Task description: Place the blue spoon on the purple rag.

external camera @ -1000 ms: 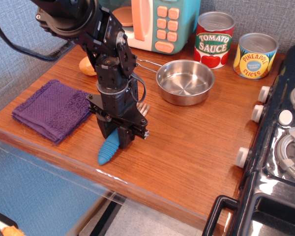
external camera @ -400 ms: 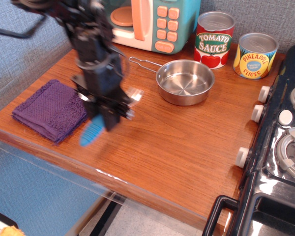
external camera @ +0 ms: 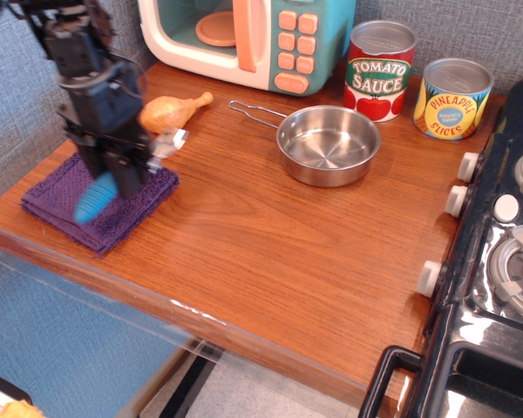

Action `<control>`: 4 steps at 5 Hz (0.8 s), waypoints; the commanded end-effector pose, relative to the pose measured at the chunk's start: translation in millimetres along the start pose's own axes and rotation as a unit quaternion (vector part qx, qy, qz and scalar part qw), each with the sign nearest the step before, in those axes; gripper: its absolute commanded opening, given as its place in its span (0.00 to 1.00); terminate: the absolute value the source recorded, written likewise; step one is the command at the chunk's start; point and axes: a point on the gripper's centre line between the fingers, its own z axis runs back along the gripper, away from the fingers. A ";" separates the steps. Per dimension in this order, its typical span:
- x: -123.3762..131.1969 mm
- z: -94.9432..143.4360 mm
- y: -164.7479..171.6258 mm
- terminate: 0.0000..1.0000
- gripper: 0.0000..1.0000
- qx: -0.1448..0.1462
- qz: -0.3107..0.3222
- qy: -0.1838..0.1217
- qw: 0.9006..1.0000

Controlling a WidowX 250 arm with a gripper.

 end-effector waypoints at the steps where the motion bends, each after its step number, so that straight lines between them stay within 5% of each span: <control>1: -5.0 9.2 35.2 0.00 0.00 0.026 -0.001 -0.005 1.000; 2: -7.8 8.3 32.3 0.00 0.00 0.025 -0.014 -0.006 1.000; 3: -9.2 8.0 30.1 0.00 1.00 0.026 -0.007 -0.008 1.000; 4: -8.6 7.1 29.8 0.00 1.00 0.027 0.000 -0.005 1.000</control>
